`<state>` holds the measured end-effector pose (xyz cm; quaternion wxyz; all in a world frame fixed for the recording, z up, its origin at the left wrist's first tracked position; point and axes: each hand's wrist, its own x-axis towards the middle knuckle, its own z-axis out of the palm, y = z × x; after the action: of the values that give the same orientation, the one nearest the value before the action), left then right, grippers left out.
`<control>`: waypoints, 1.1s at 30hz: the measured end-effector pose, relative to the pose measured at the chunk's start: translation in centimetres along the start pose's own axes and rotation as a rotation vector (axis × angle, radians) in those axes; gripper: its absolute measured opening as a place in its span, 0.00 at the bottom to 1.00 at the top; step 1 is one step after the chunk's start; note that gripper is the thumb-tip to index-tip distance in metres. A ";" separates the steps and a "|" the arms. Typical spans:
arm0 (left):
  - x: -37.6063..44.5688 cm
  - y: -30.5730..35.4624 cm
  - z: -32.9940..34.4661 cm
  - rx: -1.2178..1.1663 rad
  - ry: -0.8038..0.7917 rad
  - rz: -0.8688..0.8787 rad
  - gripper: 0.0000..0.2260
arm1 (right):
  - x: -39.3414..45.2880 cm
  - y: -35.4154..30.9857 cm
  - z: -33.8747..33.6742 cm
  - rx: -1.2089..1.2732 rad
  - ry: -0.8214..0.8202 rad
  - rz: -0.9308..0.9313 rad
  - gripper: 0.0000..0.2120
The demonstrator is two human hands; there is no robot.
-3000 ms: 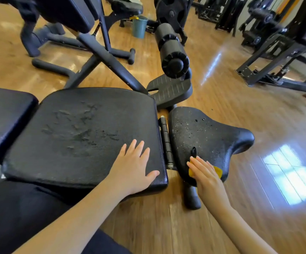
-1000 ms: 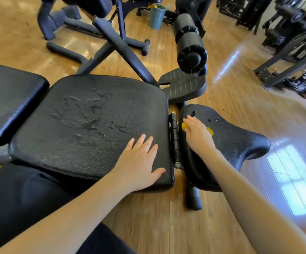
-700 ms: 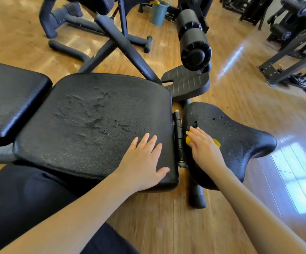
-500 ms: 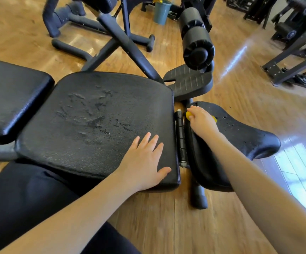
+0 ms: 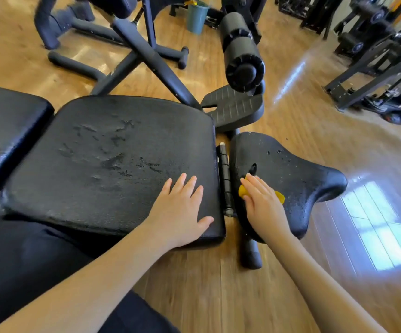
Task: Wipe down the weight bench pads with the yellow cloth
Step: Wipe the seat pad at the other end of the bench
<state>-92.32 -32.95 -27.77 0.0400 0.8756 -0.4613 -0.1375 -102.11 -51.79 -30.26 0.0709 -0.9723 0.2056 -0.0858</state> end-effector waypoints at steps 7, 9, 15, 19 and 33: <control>-0.3 0.3 -0.1 -0.003 0.020 -0.007 0.32 | -0.5 0.2 0.1 -0.045 -0.012 -0.029 0.19; -0.3 0.3 0.0 0.007 0.024 -0.004 0.31 | 1.4 0.0 -0.4 -0.045 -0.051 -0.048 0.19; -0.3 0.0 0.0 -0.003 0.007 -0.004 0.31 | -2.3 1.9 -0.3 -0.045 -0.023 -0.117 0.18; -0.3 0.2 -0.1 0.001 0.014 -0.013 0.31 | -6.2 5.0 -0.8 0.061 0.088 -0.092 0.20; -0.4 0.4 0.2 0.018 0.036 -0.023 0.31 | -5.7 6.8 -1.1 0.071 0.079 -0.143 0.18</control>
<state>-92.85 -32.85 -27.79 0.0388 0.8836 -0.4515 -0.1177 -110.10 -55.76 -31.14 0.0908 -0.9772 0.1350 -0.1364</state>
